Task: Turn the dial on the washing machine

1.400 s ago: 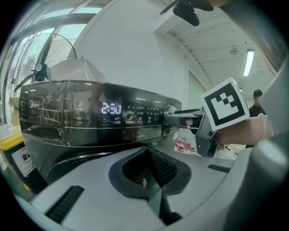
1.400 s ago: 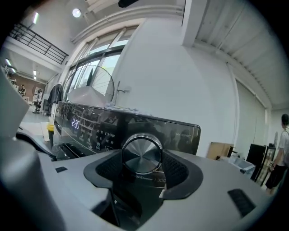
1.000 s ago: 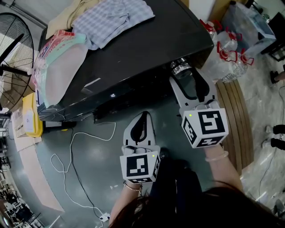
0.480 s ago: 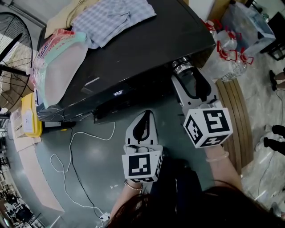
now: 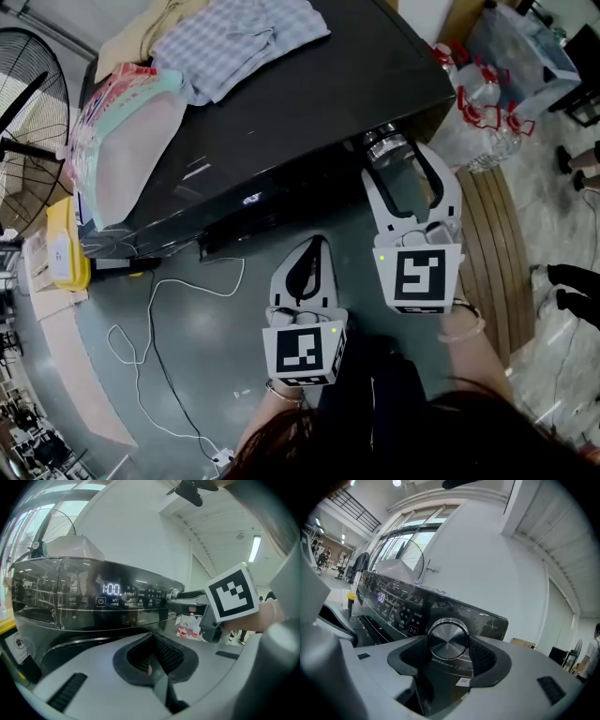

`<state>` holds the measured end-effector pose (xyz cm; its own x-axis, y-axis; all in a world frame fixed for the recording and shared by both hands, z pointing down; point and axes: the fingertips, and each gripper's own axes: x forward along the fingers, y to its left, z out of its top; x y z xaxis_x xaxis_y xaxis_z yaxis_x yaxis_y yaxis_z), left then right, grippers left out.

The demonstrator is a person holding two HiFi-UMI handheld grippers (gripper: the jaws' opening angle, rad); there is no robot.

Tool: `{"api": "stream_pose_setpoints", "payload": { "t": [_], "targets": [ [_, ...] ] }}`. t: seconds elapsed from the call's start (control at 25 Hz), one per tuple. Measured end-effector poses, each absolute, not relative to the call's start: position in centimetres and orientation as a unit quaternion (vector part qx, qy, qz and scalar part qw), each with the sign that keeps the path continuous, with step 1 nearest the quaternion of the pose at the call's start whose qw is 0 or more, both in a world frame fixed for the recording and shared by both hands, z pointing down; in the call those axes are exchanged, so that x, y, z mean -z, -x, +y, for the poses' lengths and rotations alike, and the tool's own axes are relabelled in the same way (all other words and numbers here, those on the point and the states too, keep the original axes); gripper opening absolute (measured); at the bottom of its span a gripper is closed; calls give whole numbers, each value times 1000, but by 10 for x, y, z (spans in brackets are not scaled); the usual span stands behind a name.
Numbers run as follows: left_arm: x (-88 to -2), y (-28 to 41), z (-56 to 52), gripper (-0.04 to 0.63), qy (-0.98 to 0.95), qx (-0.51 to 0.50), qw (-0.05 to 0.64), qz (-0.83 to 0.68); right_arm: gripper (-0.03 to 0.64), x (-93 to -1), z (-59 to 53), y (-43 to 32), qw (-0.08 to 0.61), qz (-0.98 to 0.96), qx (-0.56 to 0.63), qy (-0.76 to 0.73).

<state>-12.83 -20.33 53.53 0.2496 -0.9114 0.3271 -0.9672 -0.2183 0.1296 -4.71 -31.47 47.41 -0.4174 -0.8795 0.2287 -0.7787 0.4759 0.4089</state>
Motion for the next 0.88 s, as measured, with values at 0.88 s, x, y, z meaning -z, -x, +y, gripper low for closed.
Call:
{"api": "stream_pose_setpoints", "payload": {
  "t": [0.88],
  "targets": [
    [-526,113,-206,14,-788,-99,132,-594,293,-478,-318,36,85,-846,-81,-520]
  ]
}}
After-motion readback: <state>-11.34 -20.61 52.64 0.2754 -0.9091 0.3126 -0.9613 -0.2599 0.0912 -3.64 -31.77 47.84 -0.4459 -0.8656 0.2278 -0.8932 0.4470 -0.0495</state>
